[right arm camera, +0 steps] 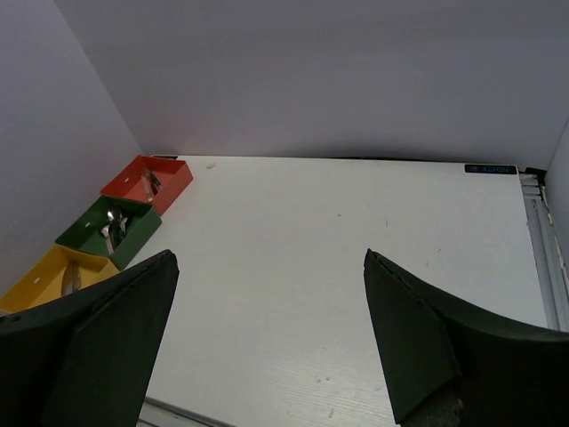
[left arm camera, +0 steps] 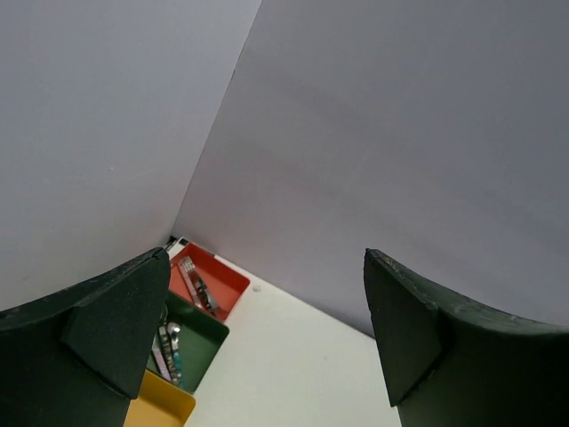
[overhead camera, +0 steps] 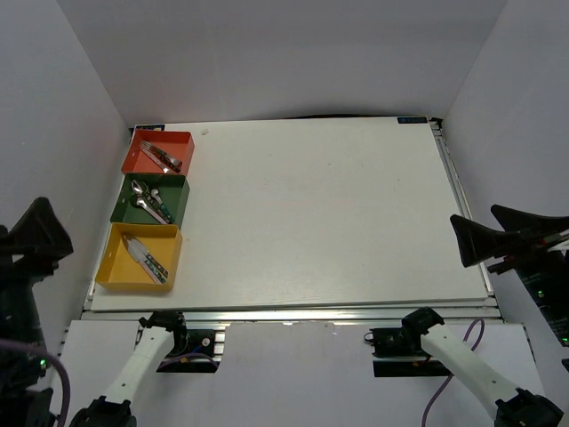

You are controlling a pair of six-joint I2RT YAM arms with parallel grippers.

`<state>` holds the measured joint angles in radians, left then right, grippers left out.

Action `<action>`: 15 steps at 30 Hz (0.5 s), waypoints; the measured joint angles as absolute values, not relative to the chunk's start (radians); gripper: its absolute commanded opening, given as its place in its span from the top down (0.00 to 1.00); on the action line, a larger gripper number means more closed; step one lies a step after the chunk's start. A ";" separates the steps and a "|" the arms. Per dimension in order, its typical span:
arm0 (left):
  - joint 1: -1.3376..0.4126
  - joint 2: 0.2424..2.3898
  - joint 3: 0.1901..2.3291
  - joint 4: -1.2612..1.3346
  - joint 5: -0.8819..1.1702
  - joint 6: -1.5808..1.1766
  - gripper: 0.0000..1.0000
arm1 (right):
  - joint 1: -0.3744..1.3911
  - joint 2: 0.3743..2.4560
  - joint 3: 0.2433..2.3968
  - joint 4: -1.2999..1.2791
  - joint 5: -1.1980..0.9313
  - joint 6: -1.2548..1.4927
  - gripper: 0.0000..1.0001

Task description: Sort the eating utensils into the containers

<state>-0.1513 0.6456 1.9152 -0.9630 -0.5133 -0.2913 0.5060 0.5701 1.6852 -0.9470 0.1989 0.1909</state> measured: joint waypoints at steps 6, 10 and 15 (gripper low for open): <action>-0.153 0.532 1.821 -0.949 -0.505 -0.315 0.02 | 0.506 0.541 1.624 -0.973 0.177 0.194 0.11; -0.153 0.522 1.752 -0.958 -0.506 -0.319 0.02 | 0.506 0.541 1.572 -0.979 0.161 0.199 0.11; -0.153 0.528 1.727 -0.963 -0.506 -0.323 0.02 | 0.506 0.533 1.538 -0.979 0.160 0.199 0.11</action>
